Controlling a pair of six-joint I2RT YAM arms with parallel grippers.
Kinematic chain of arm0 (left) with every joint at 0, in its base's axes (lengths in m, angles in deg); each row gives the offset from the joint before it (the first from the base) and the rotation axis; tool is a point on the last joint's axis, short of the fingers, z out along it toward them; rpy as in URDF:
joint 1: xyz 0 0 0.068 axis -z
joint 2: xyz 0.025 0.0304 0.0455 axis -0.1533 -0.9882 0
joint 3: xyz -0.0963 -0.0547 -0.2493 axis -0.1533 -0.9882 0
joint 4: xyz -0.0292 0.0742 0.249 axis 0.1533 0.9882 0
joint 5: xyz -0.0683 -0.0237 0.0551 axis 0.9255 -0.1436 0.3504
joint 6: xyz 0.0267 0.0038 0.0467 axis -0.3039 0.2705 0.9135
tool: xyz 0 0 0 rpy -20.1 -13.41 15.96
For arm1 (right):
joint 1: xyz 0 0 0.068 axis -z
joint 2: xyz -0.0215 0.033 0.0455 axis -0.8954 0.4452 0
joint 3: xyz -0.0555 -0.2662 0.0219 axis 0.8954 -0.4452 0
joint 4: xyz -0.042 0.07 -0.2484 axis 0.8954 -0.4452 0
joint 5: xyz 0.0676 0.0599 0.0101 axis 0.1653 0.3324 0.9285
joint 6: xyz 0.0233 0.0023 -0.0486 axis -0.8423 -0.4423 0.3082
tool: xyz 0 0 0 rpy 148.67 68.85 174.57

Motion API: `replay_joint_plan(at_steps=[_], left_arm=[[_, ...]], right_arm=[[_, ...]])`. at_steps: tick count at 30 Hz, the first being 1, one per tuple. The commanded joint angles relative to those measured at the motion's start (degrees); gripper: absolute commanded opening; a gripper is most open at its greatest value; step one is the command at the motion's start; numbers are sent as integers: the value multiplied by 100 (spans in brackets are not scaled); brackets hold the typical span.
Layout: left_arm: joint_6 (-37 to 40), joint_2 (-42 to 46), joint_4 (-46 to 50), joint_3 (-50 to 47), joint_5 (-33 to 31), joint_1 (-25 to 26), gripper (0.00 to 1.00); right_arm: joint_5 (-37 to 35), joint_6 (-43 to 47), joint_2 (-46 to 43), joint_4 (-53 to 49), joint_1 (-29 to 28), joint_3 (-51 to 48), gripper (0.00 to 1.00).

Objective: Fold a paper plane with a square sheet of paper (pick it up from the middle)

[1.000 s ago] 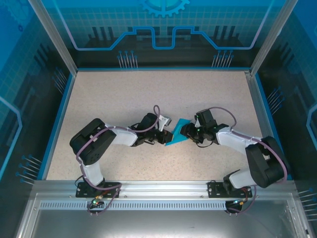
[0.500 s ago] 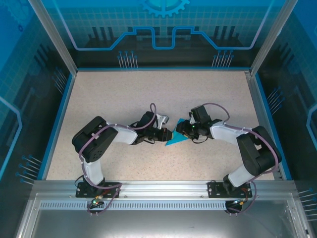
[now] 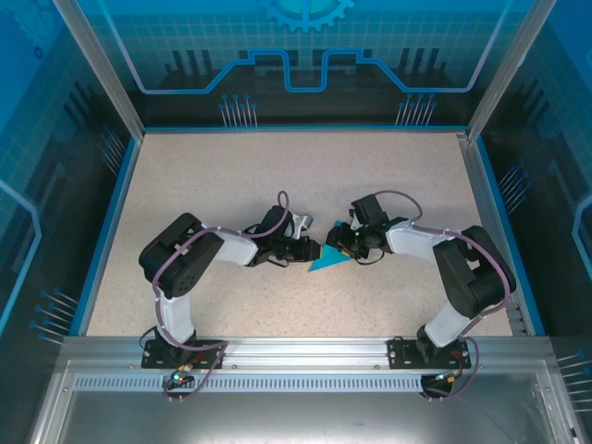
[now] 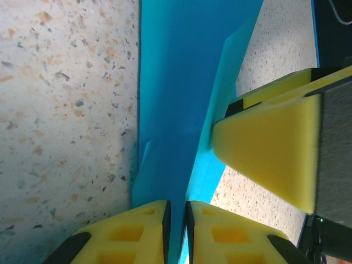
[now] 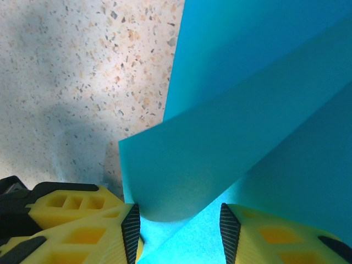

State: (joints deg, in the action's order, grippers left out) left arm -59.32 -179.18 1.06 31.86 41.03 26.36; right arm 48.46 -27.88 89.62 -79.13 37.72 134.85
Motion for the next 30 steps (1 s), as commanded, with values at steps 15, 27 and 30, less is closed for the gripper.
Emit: replay_joint_plan(at_steps=[15, 27, 30], left_arm=[[55, 8, 554, 223, -36, -84, 19], [-152, 463, 837, 180, 32, -265, 29], [-223, 351, 668, 232, 206, -275, 30]], right_arm=[[-566, -140, 380, -1055, -174, 418, 48], [-795, -129, 641, -1484, -306, 792, 47], [-781, -134, 557, -1417, -305, 729, 48]])
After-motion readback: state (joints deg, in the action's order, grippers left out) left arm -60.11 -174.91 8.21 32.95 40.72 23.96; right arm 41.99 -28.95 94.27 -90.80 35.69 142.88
